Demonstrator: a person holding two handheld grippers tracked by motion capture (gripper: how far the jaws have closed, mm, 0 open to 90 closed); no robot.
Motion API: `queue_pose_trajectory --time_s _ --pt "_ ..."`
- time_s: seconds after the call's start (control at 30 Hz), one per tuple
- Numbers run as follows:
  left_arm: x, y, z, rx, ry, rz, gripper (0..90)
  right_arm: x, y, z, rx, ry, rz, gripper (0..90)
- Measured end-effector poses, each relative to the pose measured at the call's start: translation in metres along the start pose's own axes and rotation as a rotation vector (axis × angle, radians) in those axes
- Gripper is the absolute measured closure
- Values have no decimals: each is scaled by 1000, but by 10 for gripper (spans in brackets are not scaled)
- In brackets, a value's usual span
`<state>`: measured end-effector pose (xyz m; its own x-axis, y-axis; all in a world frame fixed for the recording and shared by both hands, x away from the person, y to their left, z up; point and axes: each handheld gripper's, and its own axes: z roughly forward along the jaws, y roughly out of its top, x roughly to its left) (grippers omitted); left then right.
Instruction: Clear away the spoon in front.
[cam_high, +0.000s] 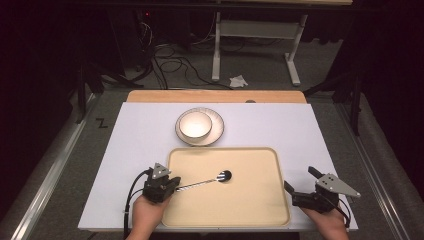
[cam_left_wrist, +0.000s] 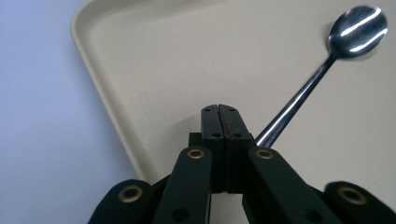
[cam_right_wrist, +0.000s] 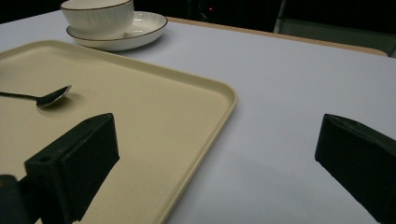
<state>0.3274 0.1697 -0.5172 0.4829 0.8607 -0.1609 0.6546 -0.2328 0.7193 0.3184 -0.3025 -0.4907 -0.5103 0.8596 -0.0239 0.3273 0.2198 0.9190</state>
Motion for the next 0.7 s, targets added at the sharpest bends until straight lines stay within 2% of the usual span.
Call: queue_pose_trajectory --time_s 0.07,0.27,0.33,0.5,0.53,0.6,0.67,0.7 --pt "-4 0 2 21 17 39 900 0 0 0 0 3 -2 4" --pt "-14 -3 -2 53 8 85 900 0 0 0 2 1 2 4" --pt "-19 -4 -4 69 12 118 900 0 0 -1 -2 1 0 4" --pt "-26 -12 -11 72 -23 118 900 0 1 -1 -5 7 -3 4" --pt "-31 -12 -12 91 -40 119 900 0 1 -1 -4 7 -3 4" --pt "-37 -18 -15 73 -48 132 900 1 1 -1 -1 5 6 4" --pt "-42 -17 -15 93 -75 136 900 2 1 -1 -4 10 -4 4" --pt "-46 -18 -15 93 -76 153 900 2 2 -1 -5 10 -2 4"
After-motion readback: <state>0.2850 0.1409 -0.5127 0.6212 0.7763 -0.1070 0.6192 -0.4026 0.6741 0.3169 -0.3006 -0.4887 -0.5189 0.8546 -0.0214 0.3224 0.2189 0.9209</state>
